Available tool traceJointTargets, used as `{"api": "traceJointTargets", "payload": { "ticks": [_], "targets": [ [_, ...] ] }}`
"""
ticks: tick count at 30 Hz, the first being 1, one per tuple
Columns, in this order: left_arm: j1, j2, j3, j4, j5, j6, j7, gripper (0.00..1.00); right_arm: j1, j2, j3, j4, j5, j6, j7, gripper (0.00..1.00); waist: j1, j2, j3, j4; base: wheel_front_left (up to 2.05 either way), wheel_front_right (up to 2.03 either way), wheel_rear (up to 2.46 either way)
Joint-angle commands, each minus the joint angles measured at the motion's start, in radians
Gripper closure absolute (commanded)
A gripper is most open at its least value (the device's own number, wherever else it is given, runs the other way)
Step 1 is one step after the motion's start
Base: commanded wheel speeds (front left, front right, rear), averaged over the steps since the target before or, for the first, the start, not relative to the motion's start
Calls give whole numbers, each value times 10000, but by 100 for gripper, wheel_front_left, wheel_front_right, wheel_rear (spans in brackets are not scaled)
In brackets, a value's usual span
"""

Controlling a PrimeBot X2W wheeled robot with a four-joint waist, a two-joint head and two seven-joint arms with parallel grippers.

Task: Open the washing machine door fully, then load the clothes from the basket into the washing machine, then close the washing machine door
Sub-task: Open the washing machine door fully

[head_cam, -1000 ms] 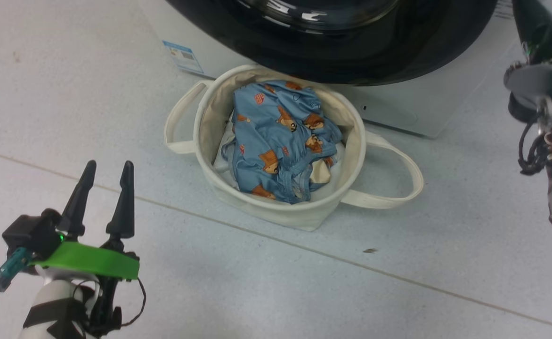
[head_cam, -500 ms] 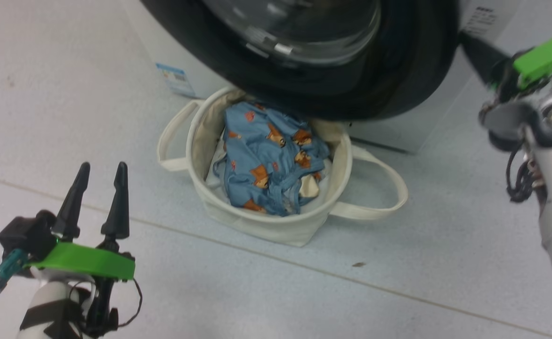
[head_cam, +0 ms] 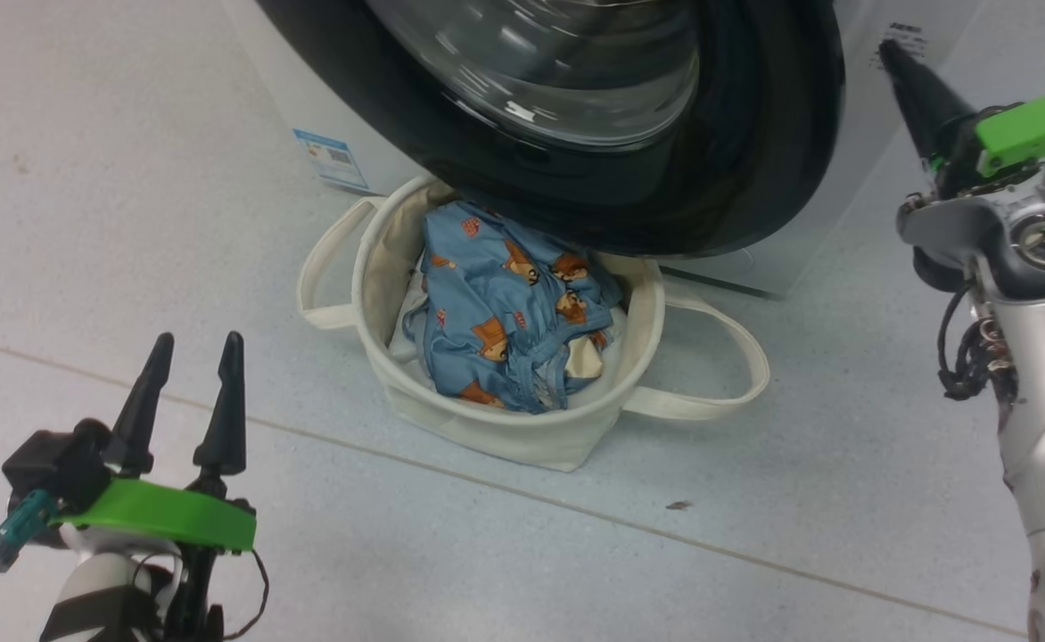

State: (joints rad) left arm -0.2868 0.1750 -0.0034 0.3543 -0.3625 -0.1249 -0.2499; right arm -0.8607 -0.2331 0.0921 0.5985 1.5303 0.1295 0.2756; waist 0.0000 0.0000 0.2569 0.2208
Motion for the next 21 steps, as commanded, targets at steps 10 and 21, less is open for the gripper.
{"api": "traceJointTargets", "payload": {
  "ticks": [10, 21],
  "targets": [
    [-132, 232, 482, -175, 131, -57, -118, 0, -732, 321, 1069, 180, 20, 12, 1557, 100, 1, 0, -215, 14, 0, 0, 0],
    [345, 223, 631, 23, 139, -58, -118, 0, 273, 428, 2211, -402, -12, 12, 3225, 100, 1, 0, -1040, -164, 0, 0, 0]
  ]
}}
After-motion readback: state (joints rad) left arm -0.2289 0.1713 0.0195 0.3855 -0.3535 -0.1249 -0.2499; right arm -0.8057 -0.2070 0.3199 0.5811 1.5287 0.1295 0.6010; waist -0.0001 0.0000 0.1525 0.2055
